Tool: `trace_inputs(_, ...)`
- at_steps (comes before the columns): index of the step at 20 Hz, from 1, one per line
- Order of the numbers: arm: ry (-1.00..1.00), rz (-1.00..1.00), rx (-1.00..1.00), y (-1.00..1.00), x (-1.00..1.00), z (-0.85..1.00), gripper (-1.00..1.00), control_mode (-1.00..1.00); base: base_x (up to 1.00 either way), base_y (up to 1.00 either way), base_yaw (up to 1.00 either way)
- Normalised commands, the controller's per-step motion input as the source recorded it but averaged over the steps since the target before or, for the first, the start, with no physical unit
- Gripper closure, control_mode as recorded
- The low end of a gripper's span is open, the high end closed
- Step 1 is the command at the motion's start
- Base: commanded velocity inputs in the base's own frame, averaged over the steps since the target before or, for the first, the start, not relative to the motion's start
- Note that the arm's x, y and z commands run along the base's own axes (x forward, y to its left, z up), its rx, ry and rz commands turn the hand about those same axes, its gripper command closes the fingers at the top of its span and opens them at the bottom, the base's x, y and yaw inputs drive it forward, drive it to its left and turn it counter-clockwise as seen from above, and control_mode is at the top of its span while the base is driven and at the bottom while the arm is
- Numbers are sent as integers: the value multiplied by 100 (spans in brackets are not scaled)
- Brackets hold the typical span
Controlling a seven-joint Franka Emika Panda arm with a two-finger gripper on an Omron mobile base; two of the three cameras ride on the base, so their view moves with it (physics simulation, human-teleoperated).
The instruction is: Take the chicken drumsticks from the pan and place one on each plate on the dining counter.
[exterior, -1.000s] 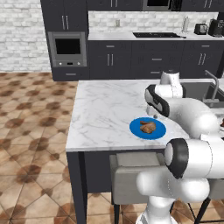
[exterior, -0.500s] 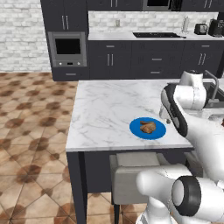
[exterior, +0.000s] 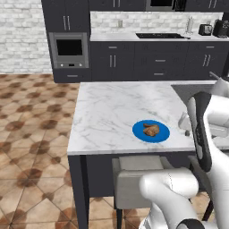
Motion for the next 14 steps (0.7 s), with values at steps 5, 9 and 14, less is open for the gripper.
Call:
trace_inputs(5, -13, -12, 0, 34, -88, 2, -100, -100, 0, 0, 0)
trace_inputs(9, -19, -9, 0, 33, -72, 0, -100, -100, 0, 0, 0)
trace_inputs(14, -19, -1, 0, 26, -73, 0, -100, -100, 0, 0, 0)
